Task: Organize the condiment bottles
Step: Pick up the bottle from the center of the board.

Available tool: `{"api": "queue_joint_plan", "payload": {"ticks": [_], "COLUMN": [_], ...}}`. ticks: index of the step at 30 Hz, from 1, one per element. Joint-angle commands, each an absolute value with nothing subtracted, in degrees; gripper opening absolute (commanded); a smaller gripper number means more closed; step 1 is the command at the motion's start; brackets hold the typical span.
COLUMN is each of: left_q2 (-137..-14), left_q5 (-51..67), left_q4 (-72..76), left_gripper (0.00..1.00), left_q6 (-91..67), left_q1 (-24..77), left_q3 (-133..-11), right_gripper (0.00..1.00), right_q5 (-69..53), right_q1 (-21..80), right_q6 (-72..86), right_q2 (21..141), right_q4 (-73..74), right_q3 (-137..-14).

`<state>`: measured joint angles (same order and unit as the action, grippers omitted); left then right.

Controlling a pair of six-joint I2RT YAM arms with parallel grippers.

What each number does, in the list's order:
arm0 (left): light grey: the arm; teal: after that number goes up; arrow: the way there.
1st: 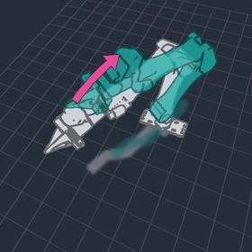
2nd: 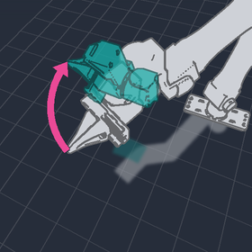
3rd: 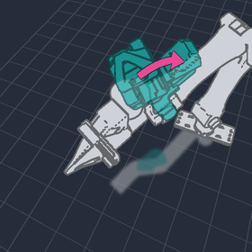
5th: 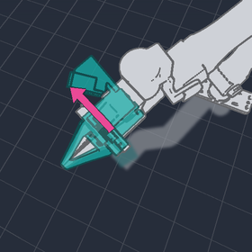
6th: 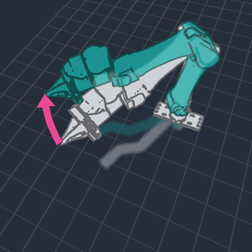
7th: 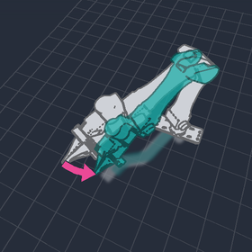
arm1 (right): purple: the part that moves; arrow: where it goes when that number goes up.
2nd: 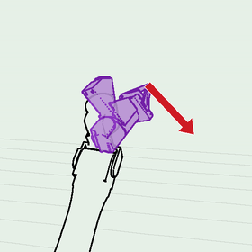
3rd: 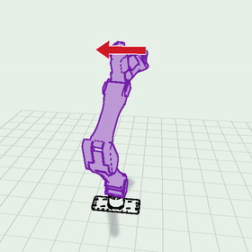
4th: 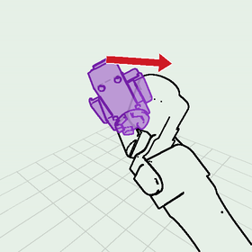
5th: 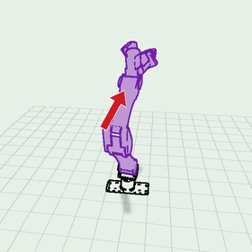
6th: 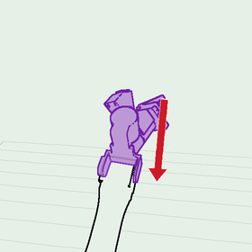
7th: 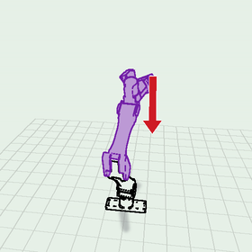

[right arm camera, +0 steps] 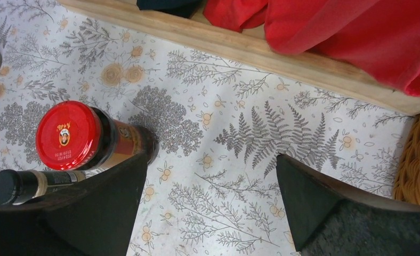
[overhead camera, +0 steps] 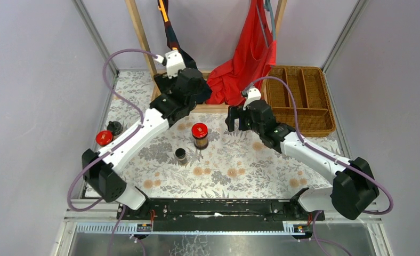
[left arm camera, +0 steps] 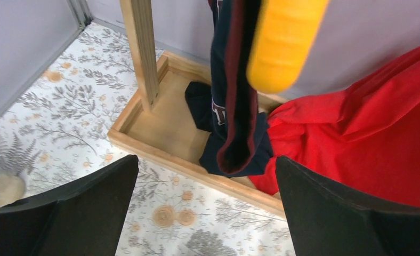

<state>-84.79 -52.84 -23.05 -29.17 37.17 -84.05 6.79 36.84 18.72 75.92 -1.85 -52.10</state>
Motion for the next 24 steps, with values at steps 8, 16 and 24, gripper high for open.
{"api": "queue_joint_plan", "payload": {"ticks": [8,16,24], "left_q2": [-95.2,-95.0,-90.6], "left_q5": [-52.3,-52.0,-52.3], "left_q4": [-27.6,-30.9,-27.2], "left_gripper": [1.0,1.0,1.0], "left_q6": [-15.9,-22.3,-24.2], "left_q1": [37.5,37.3,37.3], "left_q3": [-96.5,-100.8,-92.7], "right_gripper": [0.97,0.97,0.97], "right_q5": [7.2,8.3,9.1], "right_q1": [38.8,39.9,39.9], "right_q6": [20.3,19.6,19.1], "right_q2": [79.4,81.6,80.1], "right_q4": [-1.9,-1.5,-2.7], "right_q3": [-52.2,-52.4,-51.0]}}
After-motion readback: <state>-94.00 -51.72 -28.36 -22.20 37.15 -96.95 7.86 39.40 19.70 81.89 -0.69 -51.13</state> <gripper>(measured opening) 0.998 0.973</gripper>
